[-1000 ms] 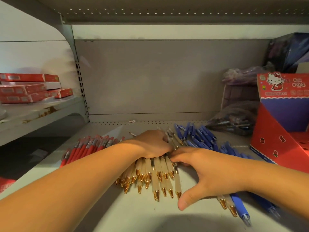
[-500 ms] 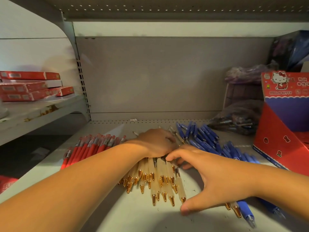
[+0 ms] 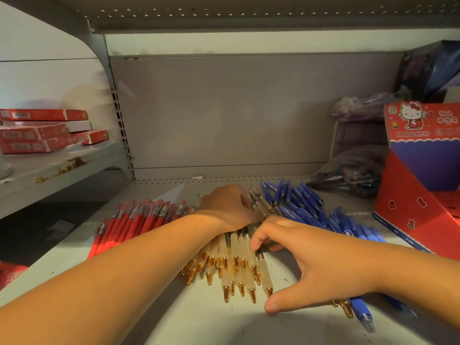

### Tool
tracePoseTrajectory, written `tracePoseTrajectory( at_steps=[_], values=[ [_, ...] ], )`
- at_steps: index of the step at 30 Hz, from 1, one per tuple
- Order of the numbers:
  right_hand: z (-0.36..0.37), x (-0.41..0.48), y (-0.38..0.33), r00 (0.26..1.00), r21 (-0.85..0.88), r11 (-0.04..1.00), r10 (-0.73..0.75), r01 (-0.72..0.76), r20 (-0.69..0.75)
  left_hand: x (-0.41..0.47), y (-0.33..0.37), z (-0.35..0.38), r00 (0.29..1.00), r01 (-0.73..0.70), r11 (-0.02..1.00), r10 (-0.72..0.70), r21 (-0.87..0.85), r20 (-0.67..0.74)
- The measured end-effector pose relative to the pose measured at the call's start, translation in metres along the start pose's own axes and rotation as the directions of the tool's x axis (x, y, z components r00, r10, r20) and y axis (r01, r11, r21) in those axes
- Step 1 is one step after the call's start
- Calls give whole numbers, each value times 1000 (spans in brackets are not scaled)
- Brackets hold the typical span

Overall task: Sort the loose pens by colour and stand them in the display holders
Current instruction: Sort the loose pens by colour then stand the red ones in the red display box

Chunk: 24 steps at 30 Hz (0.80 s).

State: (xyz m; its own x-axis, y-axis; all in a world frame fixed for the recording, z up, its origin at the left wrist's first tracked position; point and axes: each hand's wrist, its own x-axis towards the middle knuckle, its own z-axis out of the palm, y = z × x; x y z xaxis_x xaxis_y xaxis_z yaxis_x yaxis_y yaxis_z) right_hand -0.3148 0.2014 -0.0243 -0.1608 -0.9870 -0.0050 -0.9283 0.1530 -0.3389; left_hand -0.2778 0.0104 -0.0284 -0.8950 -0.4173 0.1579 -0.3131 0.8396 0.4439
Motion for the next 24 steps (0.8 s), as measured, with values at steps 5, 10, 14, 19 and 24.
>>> tracePoseTrajectory(
  at_steps=[5,10,14,19,24],
  values=[
    [-1,0,1,1000,21,1000,-7,6,19,1,3,1,998,69,992,-69,105,-1],
    [0,0,3,1000,23,1000,-9,9,11,2,5,3,997,70,997,-69,33,-15],
    [2,-1,4,1000,66,998,10,-10,9,4,7,2,991,119,983,-127,-140,-51],
    [3,-1,5,999,45,999,-26,26,19,5,6,-13,991,95,900,-127,-426,-46],
    [2,-2,6,997,38,997,-67,66,32,8,2,-35,979,120,698,-201,-706,-32]
  ],
)
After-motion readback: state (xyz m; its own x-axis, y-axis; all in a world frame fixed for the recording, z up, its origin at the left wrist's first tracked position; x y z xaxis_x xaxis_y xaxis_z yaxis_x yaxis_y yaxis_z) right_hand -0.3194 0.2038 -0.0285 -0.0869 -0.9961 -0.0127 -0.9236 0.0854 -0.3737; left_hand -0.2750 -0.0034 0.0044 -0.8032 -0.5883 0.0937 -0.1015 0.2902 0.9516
